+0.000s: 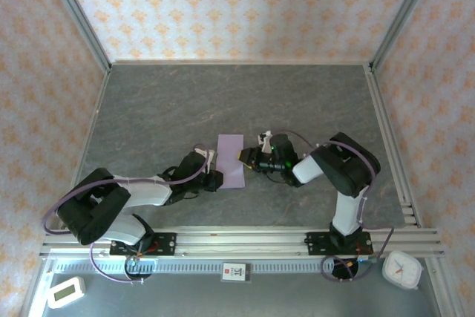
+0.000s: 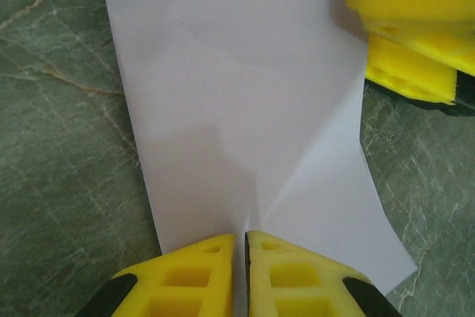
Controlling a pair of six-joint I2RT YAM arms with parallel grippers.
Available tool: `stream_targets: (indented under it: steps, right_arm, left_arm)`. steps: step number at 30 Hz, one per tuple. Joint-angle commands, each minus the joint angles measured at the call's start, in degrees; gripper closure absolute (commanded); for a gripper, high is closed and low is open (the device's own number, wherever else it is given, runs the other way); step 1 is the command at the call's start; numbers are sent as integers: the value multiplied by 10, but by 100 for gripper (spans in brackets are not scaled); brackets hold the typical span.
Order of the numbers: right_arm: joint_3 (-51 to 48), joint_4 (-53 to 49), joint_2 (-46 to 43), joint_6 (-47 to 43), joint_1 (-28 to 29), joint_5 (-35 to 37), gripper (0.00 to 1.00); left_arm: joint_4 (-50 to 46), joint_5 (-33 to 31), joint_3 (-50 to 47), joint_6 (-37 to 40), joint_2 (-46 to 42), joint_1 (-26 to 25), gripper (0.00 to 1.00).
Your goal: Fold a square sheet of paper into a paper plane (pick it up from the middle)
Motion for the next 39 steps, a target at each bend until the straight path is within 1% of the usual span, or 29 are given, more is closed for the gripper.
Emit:
stream_targets:
  steps: [1,5,8,13,17,19,24,26,30,34,37,39]
  right_arm:
    - [20,-185,-42,-70,-17,73,71]
    - [55,-262,-87,-104,-27,103,71]
    - [79,-277,-91,-108,-25,97,76]
    - [100,-257,-62,-89,2,84,89]
    - [86,-200,-34,-50,27,71,96]
    - [79,-178,-20,-37,37,69,98]
    - [74,-155,5,-25,47,70,98]
    - [74,-156,13,-28,47,74,99]
    - [76,-160,23,-34,47,77,99]
    - [76,-161,29,-37,47,79,99]
    - [74,-161,32,-39,47,80,99]
    - [72,-160,34,-39,48,80,99]
  left_arm:
    - [-19,-20,-2,10,-8,-2,84]
    - [-23,-19,3,9,-10,-2,84]
    - [-26,-19,6,5,-17,-2,84]
    - [-30,-18,14,-3,-28,-2,84]
    - [-26,-17,18,-15,-38,-2,83]
    - [-24,-18,23,-22,-40,-2,83]
    - [-13,-25,43,-33,-42,-1,83]
    - [-19,-41,67,-32,-39,0,82]
    - [-29,-45,124,-6,-13,20,81]
    - [-31,-9,181,23,33,59,81]
    - [-46,11,223,54,71,80,81]
    - [-40,32,234,70,93,92,81]
